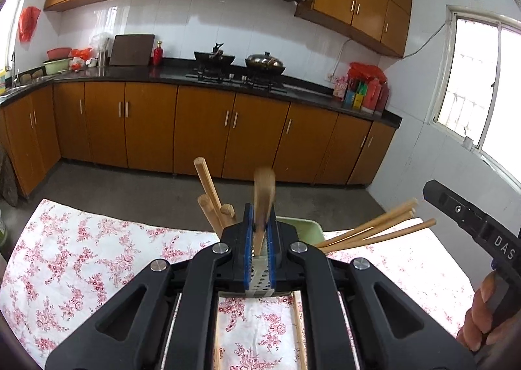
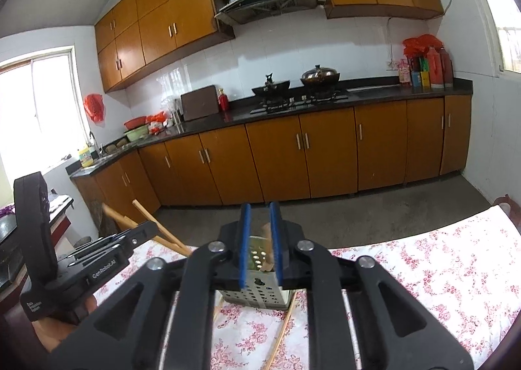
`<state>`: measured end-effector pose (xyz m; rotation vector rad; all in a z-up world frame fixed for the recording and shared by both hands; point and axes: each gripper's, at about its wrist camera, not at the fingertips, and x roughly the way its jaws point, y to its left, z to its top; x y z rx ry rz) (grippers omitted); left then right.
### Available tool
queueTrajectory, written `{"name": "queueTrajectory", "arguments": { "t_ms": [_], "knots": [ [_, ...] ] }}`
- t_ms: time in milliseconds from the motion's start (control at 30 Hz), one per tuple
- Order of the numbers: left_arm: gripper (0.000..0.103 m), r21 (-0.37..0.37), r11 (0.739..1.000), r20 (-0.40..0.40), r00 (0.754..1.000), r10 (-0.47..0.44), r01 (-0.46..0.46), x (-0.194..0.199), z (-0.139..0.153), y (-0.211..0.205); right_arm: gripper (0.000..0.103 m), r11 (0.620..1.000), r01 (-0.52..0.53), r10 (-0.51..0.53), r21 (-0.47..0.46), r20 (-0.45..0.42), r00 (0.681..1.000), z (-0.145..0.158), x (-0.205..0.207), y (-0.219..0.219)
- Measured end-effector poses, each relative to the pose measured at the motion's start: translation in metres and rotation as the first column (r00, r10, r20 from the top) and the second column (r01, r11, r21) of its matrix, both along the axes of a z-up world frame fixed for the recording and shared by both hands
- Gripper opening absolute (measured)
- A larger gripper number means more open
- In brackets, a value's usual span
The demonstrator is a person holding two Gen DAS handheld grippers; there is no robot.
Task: Organize utensils
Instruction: 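Lower both chopsticks into the green holder and open both tools, then move both tools down to the cloth and close them on chopsticks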
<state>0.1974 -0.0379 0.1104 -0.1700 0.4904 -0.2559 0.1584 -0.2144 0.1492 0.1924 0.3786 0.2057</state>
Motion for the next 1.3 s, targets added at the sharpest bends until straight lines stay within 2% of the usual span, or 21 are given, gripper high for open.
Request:
{"name": "queueTrajectory", "arguments": {
  "t_ms": [100, 167, 200, 333, 400, 500, 633, 733, 900, 1033, 1100, 1167, 1300],
  "knots": [
    [0.012, -0.022, 1.0, 0.02, 1.0, -0.004, 0.004, -0.008, 0.009, 0.005, 0.026, 1.0, 0.028, -0.029, 0.011, 0.037, 0.999, 0.007, -0.015, -0.009],
    [0.027, -0.039, 0.999, 0.044, 0.999, 0.003, -0.001, -0.014, 0.016, 0.009, 0.028, 0.998, 0.053, -0.054, 0.016, 0.06, 0.997, 0.009, -0.027, -0.017],
    [0.03, -0.046, 0.999, 0.056, 0.998, 0.007, -0.004, -0.018, 0.02, 0.012, 0.029, 0.997, 0.072, -0.073, 0.018, 0.07, 0.995, 0.009, -0.035, -0.022],
    [0.031, -0.063, 0.998, 0.084, 0.996, 0.019, -0.014, -0.032, 0.027, 0.022, 0.033, 0.991, 0.129, -0.13, 0.02, 0.056, 0.99, -0.007, -0.057, -0.036],
    [0.032, -0.066, 0.997, 0.083, 0.996, 0.033, -0.028, -0.041, 0.024, 0.031, 0.034, 0.989, 0.151, -0.151, 0.006, 0.017, 0.988, -0.026, -0.063, -0.042],
    [0.033, -0.044, 0.997, 0.059, 0.996, 0.066, -0.063, -0.049, 0.009, 0.044, 0.035, 0.987, 0.159, -0.159, -0.015, -0.089, 0.983, -0.066, -0.062, -0.044],
    [0.034, 0.039, 0.992, -0.021, 0.993, 0.12, -0.12, -0.047, -0.027, 0.057, 0.035, 0.99, 0.137, -0.14, -0.028, -0.236, 0.962, -0.12, -0.05, -0.031],
    [0.034, 0.107, 0.983, -0.086, 0.983, 0.16, -0.15, -0.043, -0.057, 0.064, 0.035, 0.995, 0.075, -0.091, -0.061, -0.339, 0.936, -0.16, -0.044, -0.001],
    [0.034, 0.117, 0.984, -0.21, 0.964, 0.16, -0.137, -0.039, -0.101, 0.073, 0.036, 0.991, -0.038, -0.026, -0.129, -0.462, 0.886, -0.211, -0.032, 0.052],
    [0.037, 0.101, 0.988, -0.267, 0.953, 0.14, -0.117, -0.039, -0.122, 0.073, 0.036, 0.987, -0.052, -0.031, -0.153, -0.497, 0.867, -0.233, -0.03, 0.068],
    [0.038, 0.09, 0.991, -0.284, 0.951, 0.124, -0.102, -0.04, -0.13, 0.069, 0.032, 0.982, -0.047, -0.05, -0.185, -0.484, 0.874, -0.236, -0.031, 0.071],
    [0.038, 0.083, 0.993, -0.295, 0.95, 0.105, -0.084, -0.039, -0.135, 0.066, 0.011, 0.975, -0.035, -0.075, -0.22, -0.473, 0.878, -0.237, -0.031, 0.072],
    [0.038, 0.08, 0.996, -0.314, 0.947, 0.065, -0.042, -0.039, -0.147, 0.051, 0.008, 0.98, 0.043, -0.133, -0.197, -0.476, 0.869, -0.233, -0.03, 0.044]
  ]
}}
